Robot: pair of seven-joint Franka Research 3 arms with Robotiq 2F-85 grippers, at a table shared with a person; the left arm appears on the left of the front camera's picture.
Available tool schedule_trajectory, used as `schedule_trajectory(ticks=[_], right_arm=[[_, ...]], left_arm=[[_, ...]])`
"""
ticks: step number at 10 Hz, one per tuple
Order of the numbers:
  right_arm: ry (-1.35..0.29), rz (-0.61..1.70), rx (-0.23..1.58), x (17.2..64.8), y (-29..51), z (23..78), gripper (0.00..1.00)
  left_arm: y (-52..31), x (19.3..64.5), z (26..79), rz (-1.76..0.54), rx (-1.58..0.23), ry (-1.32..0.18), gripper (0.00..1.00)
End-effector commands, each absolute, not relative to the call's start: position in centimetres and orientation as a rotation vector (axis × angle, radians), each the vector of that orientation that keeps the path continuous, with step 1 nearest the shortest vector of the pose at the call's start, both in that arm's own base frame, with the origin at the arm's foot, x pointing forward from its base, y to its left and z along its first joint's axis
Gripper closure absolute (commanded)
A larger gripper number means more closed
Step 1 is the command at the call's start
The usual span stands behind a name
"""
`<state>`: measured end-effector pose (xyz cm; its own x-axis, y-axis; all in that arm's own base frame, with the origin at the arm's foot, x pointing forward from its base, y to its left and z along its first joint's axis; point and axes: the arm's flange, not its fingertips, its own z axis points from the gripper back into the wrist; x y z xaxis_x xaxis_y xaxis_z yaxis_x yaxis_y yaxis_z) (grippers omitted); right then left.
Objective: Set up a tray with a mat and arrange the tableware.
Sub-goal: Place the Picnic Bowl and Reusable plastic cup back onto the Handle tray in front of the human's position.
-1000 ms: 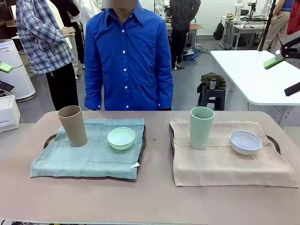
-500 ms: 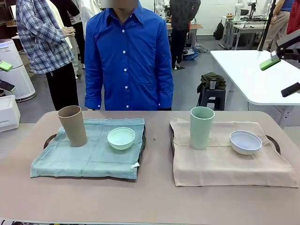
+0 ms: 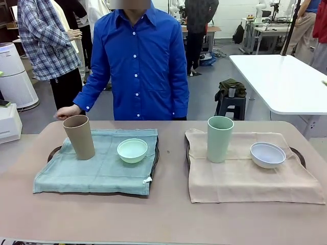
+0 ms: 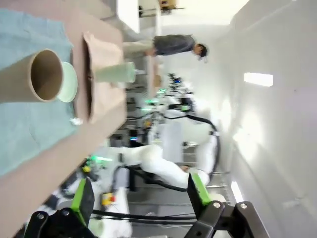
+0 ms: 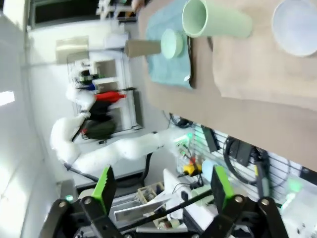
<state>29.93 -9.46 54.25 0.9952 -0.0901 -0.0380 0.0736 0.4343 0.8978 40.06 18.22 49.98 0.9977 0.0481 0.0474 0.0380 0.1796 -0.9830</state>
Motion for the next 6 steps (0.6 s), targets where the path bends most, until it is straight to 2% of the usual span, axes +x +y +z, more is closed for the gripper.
schedule_trajectory(ticks=[1,4,6], right_arm=[[0.041,-0.079,1.178,31.4,-12.9,53.3,0.0],[0.001,-0.14,1.201,31.6,-14.9,51.6,0.0],[-0.057,-0.202,1.224,32.0,-15.3,50.9,0.0]], left_arm=[[19.6,41.5,50.6,0.096,-1.511,-0.012,0.0],[21.4,41.6,49.1,0.186,-1.531,0.042,0.0],[21.7,41.3,48.4,0.197,-1.449,0.115,0.0]])
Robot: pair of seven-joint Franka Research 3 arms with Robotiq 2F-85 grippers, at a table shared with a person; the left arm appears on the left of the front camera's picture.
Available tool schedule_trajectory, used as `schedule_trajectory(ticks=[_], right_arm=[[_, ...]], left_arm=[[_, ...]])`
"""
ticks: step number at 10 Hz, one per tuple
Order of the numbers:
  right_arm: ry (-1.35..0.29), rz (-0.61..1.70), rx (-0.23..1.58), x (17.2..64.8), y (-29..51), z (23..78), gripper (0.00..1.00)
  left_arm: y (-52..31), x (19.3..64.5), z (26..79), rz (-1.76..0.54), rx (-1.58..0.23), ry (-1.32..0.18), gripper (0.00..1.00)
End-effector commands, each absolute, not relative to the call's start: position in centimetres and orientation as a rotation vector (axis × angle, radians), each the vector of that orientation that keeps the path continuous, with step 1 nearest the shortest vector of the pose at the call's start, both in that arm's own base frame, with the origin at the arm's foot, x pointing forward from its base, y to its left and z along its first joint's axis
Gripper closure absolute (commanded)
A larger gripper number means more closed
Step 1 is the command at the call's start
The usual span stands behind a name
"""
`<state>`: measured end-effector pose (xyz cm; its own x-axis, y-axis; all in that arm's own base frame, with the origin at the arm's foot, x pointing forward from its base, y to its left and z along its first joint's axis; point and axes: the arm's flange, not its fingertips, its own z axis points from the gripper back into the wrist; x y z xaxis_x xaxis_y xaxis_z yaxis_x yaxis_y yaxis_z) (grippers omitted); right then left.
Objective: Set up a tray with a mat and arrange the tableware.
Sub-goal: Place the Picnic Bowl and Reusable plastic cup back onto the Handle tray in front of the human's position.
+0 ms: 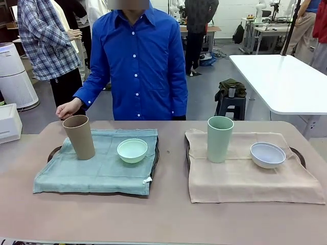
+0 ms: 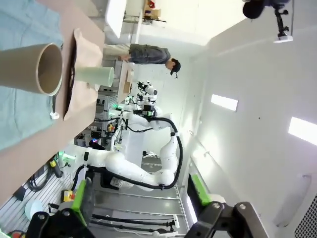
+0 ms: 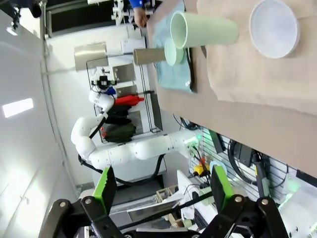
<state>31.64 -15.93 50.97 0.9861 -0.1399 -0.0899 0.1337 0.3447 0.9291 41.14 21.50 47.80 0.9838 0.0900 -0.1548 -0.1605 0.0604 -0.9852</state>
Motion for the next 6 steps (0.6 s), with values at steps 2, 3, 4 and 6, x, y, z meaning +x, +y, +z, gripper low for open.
schedule_trajectory(ticks=[2,3,4,6], right_arm=[[-0.006,-0.178,1.206,31.6,-15.9,51.0,0.0],[-0.006,-0.178,1.206,31.6,-15.9,51.0,0.0],[-0.006,-0.178,1.206,31.6,-15.9,51.0,0.0],[-0.006,-0.178,1.206,31.6,-15.9,51.0,0.0]], left_arm=[[21.2,41.6,47.6,0.124,-1.291,0.097,0.0],[21.4,41.1,47.6,0.187,-1.456,0.089,0.0],[21.4,41.1,47.6,0.187,-1.456,0.089,0.0],[21.4,41.1,47.6,0.187,-1.456,0.089,0.0]])
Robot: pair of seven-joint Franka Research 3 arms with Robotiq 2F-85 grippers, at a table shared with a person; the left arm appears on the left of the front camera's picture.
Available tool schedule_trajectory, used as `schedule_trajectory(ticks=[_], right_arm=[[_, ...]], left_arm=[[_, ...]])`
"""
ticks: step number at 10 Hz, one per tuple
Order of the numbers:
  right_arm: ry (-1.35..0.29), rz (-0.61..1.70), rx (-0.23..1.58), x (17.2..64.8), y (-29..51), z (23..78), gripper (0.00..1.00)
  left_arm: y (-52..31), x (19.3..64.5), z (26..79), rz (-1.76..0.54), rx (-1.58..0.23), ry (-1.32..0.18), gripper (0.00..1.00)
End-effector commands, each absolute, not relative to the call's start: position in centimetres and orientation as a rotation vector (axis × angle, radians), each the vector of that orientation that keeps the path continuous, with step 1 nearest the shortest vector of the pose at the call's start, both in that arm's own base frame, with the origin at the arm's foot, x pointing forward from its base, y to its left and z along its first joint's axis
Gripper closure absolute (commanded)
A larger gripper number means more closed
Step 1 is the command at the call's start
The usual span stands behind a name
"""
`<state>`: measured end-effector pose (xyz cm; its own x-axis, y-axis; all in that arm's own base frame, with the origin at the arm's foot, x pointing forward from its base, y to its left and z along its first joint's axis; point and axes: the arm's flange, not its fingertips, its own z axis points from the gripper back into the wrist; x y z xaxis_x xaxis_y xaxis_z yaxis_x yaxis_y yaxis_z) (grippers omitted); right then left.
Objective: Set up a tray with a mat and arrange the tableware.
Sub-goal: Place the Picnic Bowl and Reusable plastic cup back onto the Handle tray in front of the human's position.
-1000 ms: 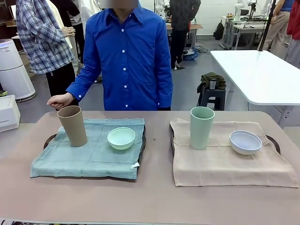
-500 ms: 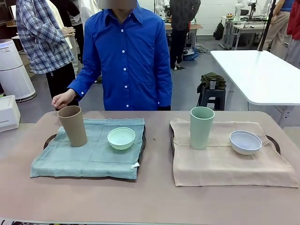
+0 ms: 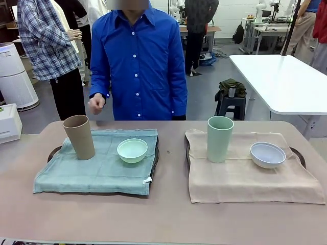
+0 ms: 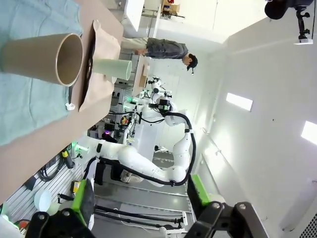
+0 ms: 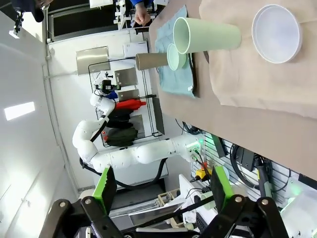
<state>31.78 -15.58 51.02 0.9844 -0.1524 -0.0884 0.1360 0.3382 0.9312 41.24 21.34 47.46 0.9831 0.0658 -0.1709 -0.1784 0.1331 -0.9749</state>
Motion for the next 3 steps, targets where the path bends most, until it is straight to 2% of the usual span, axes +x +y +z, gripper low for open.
schedule_trajectory(ticks=[1,3], right_arm=[[-0.006,-0.178,1.206,31.64,-15.93,50.97,0.0],[-0.006,-0.178,1.206,31.64,-15.93,50.97,0.0]], left_arm=[[21.44,41.09,47.64,0.187,-1.456,0.089,0.0],[21.44,41.09,47.64,0.187,-1.456,0.089,0.0]])
